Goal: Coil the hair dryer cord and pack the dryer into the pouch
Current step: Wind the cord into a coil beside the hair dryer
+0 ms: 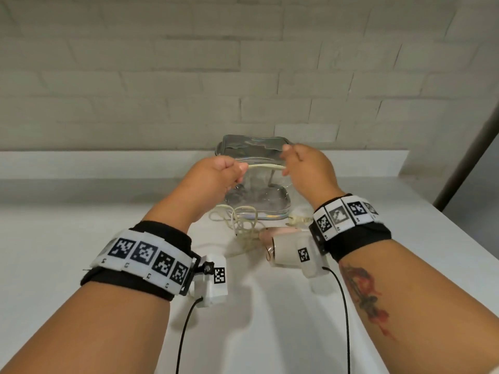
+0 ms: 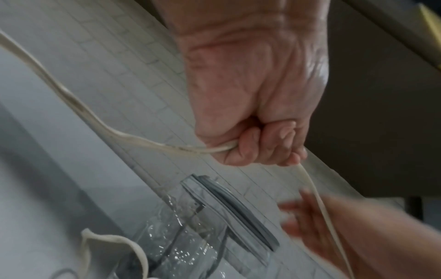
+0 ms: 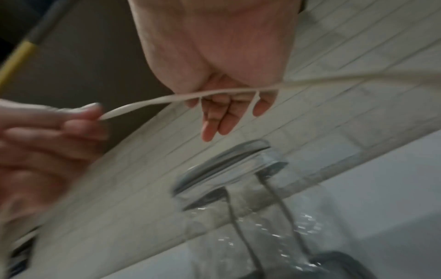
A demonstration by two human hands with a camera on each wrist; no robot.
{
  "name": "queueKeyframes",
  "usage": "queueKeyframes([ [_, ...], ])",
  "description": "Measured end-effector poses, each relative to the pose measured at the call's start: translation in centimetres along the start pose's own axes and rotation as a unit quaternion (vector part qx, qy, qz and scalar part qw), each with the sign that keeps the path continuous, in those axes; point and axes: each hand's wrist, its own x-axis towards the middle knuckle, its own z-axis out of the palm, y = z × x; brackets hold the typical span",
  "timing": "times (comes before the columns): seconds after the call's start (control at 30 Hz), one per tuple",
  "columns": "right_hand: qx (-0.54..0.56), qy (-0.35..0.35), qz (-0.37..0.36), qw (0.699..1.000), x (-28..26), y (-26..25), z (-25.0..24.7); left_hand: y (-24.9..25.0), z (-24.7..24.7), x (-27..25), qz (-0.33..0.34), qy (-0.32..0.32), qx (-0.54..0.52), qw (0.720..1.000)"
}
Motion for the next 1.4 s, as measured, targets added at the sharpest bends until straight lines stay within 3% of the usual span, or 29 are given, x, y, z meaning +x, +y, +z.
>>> queueKeyframes([
  [0.13, 0.023, 0.003, -0.142, 0.99, -1.6, -5.1, 0.8, 1.8, 1.9, 0.3, 0.022, -0.02, 0.059, 0.998],
  [0.2, 0.024, 0.02, -0.15, 0.988, -1.7, -6.3, 1.0, 2.4, 2.1, 0.3, 0.024, -0.028, 0.061, 0.997],
  [0.37, 0.046, 0.052, -0.092, 0.993, -1.1, -5.5, 0.6, 2.4, 0.9, -0.6, 0.037, -0.047, 0.026, 0.998],
  [0.53, 0.118, 0.11, 0.013, 0.987, 0.1, -2.6, 0.0, 0.9, -1.1, -1.4, 0.029, -0.052, 0.044, 0.997],
  [0.7, 0.13, 0.168, 0.109, 0.971, 0.7, 1.2, -0.6, 0.1, -3.1, -1.8, 0.004, -0.002, 0.08, 0.997],
  [0.77, 0.067, 0.148, 0.128, 0.978, 0.5, 2.8, -0.9, -0.3, -4.0, -1.9, -0.012, 0.018, 0.061, 0.998],
  [0.83, -0.027, 0.092, 0.093, 0.991, -0.2, 2.9, -0.9, -0.4, -4.3, -2.0, -0.018, 0.021, 0.055, 0.998],
  [0.9, -0.069, 0.044, 0.01, 0.997, -1.3, 1.1, -0.4, 0.1, -3.6, -2.0, -0.012, 0.02, 0.095, 0.995],
  [1.0, -0.011, -0.027, -0.104, 0.994, -2.9, -3.2, 0.9, 1.5, -1.3, -1.7, 0.02, -0.006, 0.183, 0.983],
  [1.1, 0.048, -0.031, -0.14, 0.988, -3.7, -6.1, 1.8, 2.7, 0.3, -1.8, 0.056, -0.005, 0.212, 0.976],
  [1.3, 0.134, 0.028, -0.021, 0.99, -2.1, -4.9, 0.9, 1.6, -1.4, -2.6, 0.008, -0.031, -0.024, 0.999],
  [1.4, 0.177, 0.066, 0.019, 0.982, -1.4, -3.3, 0.3, 0.8, -2.8, -3.1, 0.006, -0.035, -0.032, 0.999],
])
